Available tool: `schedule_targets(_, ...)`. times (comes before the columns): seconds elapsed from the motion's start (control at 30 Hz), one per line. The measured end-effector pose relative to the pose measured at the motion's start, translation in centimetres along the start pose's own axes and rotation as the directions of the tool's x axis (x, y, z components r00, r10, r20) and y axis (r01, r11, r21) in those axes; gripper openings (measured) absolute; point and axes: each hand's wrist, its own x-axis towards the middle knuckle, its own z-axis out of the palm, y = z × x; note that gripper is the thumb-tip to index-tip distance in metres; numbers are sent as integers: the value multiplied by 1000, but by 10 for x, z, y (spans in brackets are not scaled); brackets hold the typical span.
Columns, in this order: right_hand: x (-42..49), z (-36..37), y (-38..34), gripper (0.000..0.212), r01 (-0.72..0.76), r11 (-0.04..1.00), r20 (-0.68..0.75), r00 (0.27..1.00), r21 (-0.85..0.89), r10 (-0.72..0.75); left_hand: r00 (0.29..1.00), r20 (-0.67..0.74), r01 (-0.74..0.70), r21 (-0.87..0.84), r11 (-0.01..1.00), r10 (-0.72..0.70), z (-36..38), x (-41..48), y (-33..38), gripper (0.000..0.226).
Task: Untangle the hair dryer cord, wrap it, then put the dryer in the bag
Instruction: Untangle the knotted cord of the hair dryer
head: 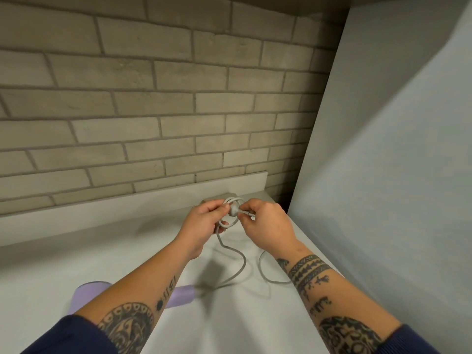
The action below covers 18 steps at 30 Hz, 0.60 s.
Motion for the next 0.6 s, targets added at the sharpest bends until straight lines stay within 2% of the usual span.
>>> schedule_targets(0.2, 2, 0, -2, 25, -73, 996, -22, 997, 46, 74, 998, 57, -40, 8, 999, 40, -2, -2, 1, 26)
schedule_targets(0.33, 2, 8, -1, 18, -134, 981, 42, 991, 143, 129, 994, 67, -93, 112, 989, 86, -1, 0, -2, 31)
schedule_targets(0.4, 1, 10, 1, 15, -168, 961, 30, 986, 217, 166, 995, 52, -93, 66, 994, 90, 0, 1, -2, 34)
schedule_targets(0.5, 0, 8, 3, 16, -236, 892, 54, 971, 385, 233, 999, 46, -17, -112, 994, 22, -2, 2, -1, 30)
schedule_targets(0.6, 2, 7, 4, 19, -267, 839, 102, 963, 474, 249, 998, 34, 48, -129, 990, -44, -2, 6, -1, 28)
